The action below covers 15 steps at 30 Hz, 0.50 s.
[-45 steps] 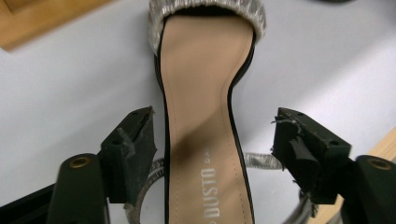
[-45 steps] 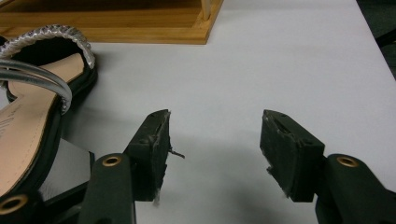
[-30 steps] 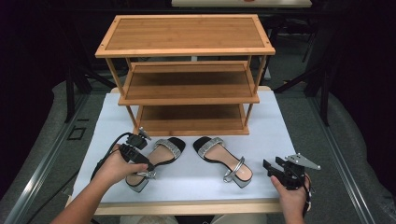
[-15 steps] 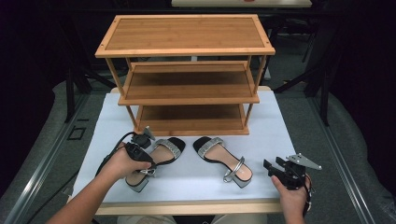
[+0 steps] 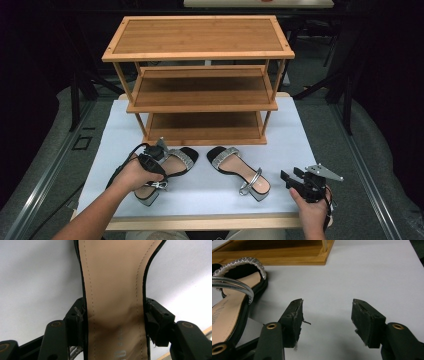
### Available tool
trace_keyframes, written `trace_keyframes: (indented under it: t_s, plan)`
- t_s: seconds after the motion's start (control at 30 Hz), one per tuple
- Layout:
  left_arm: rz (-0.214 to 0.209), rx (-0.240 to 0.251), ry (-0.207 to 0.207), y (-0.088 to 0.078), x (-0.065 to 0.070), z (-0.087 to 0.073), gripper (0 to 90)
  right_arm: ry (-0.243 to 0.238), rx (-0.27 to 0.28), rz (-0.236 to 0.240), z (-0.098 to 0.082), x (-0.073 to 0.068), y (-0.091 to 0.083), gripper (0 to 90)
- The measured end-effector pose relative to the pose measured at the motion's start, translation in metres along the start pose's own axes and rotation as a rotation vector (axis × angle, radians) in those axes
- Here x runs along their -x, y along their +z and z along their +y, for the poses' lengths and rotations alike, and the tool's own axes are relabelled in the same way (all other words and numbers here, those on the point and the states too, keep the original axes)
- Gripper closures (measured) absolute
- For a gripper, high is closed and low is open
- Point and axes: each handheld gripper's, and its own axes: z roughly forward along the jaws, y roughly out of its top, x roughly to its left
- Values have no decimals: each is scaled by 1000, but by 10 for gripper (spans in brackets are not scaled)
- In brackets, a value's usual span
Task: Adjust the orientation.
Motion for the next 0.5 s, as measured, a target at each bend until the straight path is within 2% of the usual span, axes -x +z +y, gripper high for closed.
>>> trace_keyframes:
  t_s: [0.1, 0.17, 0.27, 0.5]
  plan:
    - [-8, -4, -3, 1, -1, 1, 413, 1, 2, 3, 0, 0, 1, 421]
    - [7, -29, -3, 1, 1, 3, 414, 2, -1, 4, -1, -1, 2, 421]
    - [25, -35, 4, 1, 4, 4, 414, -2, -3, 4, -1, -1, 2, 421]
    - [26, -52, -2, 1, 4, 3, 413, 5, 2, 6, -1, 0, 4, 421]
